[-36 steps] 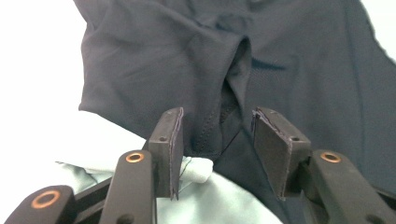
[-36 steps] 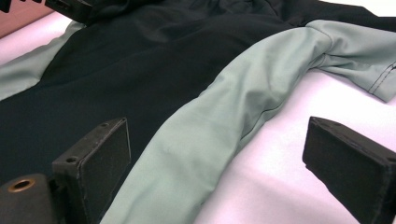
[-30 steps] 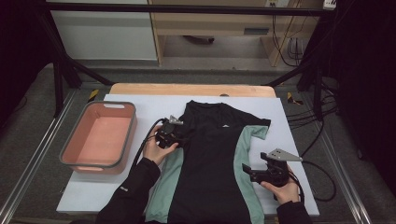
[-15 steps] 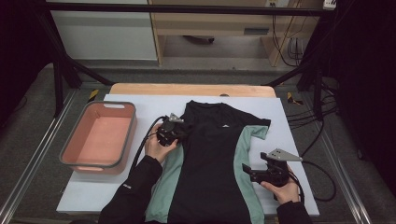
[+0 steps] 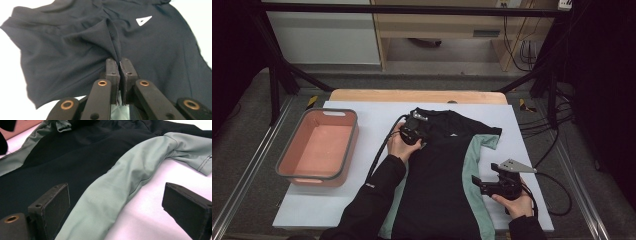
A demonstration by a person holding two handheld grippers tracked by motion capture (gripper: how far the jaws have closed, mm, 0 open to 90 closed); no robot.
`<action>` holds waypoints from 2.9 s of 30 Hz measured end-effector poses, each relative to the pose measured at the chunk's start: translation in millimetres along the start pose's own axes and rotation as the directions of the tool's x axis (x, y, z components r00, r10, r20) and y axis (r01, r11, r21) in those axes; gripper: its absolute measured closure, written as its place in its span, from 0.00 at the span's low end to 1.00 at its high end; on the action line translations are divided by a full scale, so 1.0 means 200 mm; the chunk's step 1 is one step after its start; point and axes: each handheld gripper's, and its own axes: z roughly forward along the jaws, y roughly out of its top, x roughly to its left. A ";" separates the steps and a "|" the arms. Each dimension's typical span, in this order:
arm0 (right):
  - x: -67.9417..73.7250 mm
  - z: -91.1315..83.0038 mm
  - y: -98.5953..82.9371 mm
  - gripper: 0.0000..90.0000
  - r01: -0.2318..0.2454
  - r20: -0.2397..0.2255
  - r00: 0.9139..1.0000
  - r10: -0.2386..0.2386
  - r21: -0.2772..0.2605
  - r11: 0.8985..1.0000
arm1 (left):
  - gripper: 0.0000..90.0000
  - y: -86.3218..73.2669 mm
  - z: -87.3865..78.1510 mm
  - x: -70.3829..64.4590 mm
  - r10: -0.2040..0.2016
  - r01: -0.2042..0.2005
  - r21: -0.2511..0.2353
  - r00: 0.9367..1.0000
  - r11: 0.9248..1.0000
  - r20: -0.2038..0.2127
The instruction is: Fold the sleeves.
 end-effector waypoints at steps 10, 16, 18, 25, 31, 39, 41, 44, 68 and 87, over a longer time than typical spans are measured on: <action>0.00 0.00 0.00 0.09 0.001 0.001 1.000 -0.001 0.005 1.000 | 0.62 -0.01 -0.12 0.01 0.025 -0.023 -0.068 0.999 0.997 0.027; 0.00 0.00 0.00 0.09 0.003 0.004 1.000 -0.003 0.003 1.000 | 0.61 -0.04 -0.29 0.09 0.046 -0.048 -0.111 0.999 0.993 -0.023; 0.00 0.01 0.00 0.09 0.004 0.006 1.000 -0.004 0.007 1.000 | 0.67 -0.07 -0.29 0.14 0.029 -0.033 -0.095 0.999 0.995 -0.045; 0.00 0.01 0.00 0.09 0.004 0.007 1.000 -0.004 0.005 1.000 | 0.87 -0.19 -0.22 0.20 0.014 -0.014 0.004 1.000 1.000 -0.026; 0.00 0.00 0.00 0.09 0.003 0.007 1.000 -0.003 0.003 1.000 | 0.85 -0.24 -0.18 0.19 0.019 -0.019 -0.004 0.999 1.000 -0.029; 0.00 0.00 0.00 0.09 0.001 0.007 1.000 -0.001 -0.002 1.000 | 0.62 -0.26 -0.27 0.18 -0.006 0.004 -0.105 1.000 0.994 -0.019; 0.00 0.00 0.00 0.09 0.000 0.007 1.000 0.000 -0.004 1.000 | 0.47 -0.28 -0.30 0.17 0.010 -0.015 -0.134 0.999 0.991 -0.038; 0.00 0.00 0.00 0.09 0.000 0.007 1.000 0.000 -0.006 1.000 | 0.36 -0.32 -0.34 0.17 0.007 -0.014 -0.159 0.999 0.987 -0.043; 0.01 0.00 0.01 0.05 -0.003 0.013 1.000 0.003 -0.006 1.000 | 0.05 -0.60 -0.56 0.08 0.031 -0.028 -0.225 0.999 0.974 0.010; 0.01 0.00 0.08 0.02 -0.004 0.046 0.999 0.004 0.008 1.000 | 0.04 -0.77 -0.62 0.05 0.038 -0.033 -0.223 0.999 0.974 0.018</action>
